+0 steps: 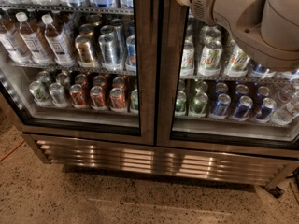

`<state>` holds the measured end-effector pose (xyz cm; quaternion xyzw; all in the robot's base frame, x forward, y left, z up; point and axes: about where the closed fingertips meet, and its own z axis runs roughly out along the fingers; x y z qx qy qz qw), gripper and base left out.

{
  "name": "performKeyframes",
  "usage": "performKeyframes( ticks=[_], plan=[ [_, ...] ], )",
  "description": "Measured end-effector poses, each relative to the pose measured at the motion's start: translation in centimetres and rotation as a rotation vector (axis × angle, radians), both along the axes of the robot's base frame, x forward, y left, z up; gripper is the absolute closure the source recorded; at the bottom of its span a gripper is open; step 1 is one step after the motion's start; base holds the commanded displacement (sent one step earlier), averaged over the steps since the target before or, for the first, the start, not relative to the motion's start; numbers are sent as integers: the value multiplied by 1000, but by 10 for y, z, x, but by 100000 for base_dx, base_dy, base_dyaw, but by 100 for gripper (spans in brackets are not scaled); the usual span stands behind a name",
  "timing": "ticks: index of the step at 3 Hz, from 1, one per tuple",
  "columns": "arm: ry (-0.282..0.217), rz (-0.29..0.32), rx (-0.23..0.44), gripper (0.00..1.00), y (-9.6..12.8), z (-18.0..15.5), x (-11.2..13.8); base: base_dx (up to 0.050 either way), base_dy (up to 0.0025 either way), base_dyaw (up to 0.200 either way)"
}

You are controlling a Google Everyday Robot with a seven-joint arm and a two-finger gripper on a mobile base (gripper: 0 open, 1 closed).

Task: Open right fridge door

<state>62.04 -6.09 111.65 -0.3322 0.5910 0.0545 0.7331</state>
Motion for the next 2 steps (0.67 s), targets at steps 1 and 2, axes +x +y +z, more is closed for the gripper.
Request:
performKeyframes(
  ticks=[1,2],
  plan=[
    [9,-17,-12,100,2,-3,1,0,0,0],
    [10,-18,-12,100,0,-3,1,0,0,0]
  ],
)
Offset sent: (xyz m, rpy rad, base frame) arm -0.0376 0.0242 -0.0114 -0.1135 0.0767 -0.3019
